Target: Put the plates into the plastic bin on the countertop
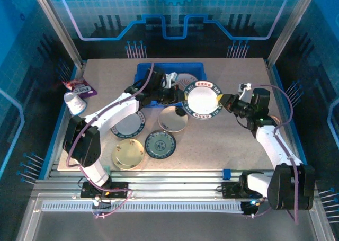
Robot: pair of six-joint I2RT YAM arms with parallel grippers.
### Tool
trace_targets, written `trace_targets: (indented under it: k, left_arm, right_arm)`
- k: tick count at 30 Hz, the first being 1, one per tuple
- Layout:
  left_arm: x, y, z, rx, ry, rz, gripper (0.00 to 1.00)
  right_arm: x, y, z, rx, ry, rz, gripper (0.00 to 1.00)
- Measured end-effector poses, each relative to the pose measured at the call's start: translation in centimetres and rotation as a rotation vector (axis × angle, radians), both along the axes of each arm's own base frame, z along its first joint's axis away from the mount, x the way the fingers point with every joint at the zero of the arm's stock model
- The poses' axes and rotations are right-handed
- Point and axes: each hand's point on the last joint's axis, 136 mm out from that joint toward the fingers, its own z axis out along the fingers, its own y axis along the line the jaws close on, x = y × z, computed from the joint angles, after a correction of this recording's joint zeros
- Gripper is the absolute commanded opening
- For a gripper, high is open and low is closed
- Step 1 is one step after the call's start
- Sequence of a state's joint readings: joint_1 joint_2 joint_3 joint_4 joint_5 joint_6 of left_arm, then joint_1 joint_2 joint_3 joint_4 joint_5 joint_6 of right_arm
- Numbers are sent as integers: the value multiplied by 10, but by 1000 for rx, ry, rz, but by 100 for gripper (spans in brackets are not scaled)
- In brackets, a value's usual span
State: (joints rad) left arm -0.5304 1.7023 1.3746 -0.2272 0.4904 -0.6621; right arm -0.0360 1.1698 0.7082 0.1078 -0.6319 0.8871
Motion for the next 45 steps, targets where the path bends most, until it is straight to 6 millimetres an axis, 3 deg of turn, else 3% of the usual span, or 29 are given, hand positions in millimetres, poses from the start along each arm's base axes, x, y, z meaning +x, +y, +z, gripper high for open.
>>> trace_targets:
  k: [3, 5, 8, 14, 17, 23, 27, 33, 45]
  left_arm:
    - [5, 4, 1, -4, -6, 14, 0]
    - [10, 9, 1, 1, -13, 27, 0]
    - [27, 30, -1, 11, -18, 85, 0]
    - [85, 86, -7, 55, -40, 268, 0]
    - [111, 101, -16, 84, -43, 333, 0]
    - [151, 97, -50, 114, -8, 366, 0]
    - [168, 93, -78, 130, 30, 375, 0]
    - [183, 90, -105, 143, 74, 390, 0]
    - [193, 76, -128, 143, 136, 370, 0]
  right_arm:
    - [4, 2, -3, -4, 13, -1, 43]
    - [7, 0, -3, -12, 19, -11, 52]
    - [11, -3, -3, -22, 20, -32, 54]
    - [15, -14, -7, -19, 41, -70, 54]
    - [17, -18, -9, -13, 52, -85, 54]
    - [18, -20, -13, -7, 66, -93, 54]
    - [18, -22, -13, -7, 67, -97, 54]
    - [19, -24, -15, -7, 71, -104, 54]
    - [17, -24, -34, -1, 115, -102, 54]
